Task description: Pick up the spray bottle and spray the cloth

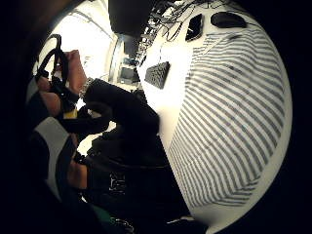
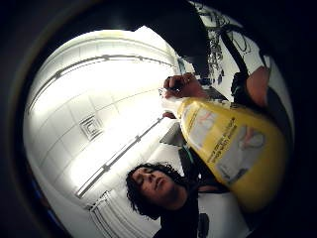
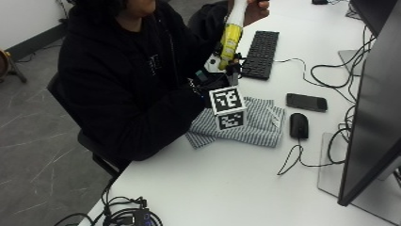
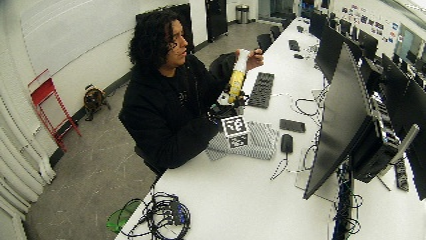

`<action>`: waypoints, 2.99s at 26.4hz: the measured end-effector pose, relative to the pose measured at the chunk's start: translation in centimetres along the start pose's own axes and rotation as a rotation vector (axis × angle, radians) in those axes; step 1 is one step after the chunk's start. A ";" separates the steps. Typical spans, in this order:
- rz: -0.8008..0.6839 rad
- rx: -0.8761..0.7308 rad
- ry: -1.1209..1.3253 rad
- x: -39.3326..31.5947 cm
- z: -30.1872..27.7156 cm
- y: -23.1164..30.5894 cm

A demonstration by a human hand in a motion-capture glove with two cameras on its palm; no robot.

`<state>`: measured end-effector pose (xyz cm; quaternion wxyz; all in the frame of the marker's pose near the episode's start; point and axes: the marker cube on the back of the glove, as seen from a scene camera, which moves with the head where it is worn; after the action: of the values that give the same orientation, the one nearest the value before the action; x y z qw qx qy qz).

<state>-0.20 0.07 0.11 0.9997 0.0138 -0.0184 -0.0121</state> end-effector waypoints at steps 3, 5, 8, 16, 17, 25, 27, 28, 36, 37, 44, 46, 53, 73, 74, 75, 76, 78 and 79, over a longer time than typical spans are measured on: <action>-0.043 0.036 -0.049 -0.6 0.2 0.3; -0.095 0.069 -0.076 -1.4 0.4 0.8; -0.175 0.104 -0.092 -2.6 0.6 1.6; -0.333 0.147 0.040 -4.6 1.1 2.9; -0.350 0.163 0.059 -4.7 1.0 3.0; -0.358 0.209 0.093 -4.3 0.6 2.6; -0.343 0.210 0.078 -4.1 0.3 2.4; -0.329 0.210 0.061 -4.0 0.1 2.3; -0.153 0.332 0.041 0.2 -5.5 1.4; -0.137 0.358 0.058 1.2 -6.3 1.5; -0.057 0.342 -0.064 6.5 -9.3 1.0; -0.066 0.257 -0.168 6.6 -9.4 -0.7; -0.015 -0.034 -0.462 5.3 -7.9 0.7; -0.006 -0.331 -0.630 6.2 -5.5 3.1; -0.013 -0.342 -0.613 6.4 -5.4 3.0; -0.015 -0.349 -0.589 6.4 -5.4 3.0; -0.011 -0.354 -0.565 6.4 -5.5 3.0; 0.009 -0.358 -0.566 6.1 -5.7 3.0; 0.013 -0.357 -0.589 6.0 -5.6 3.1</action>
<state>6.03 3.13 -5.20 0.9382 -0.1654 -0.3037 -0.0123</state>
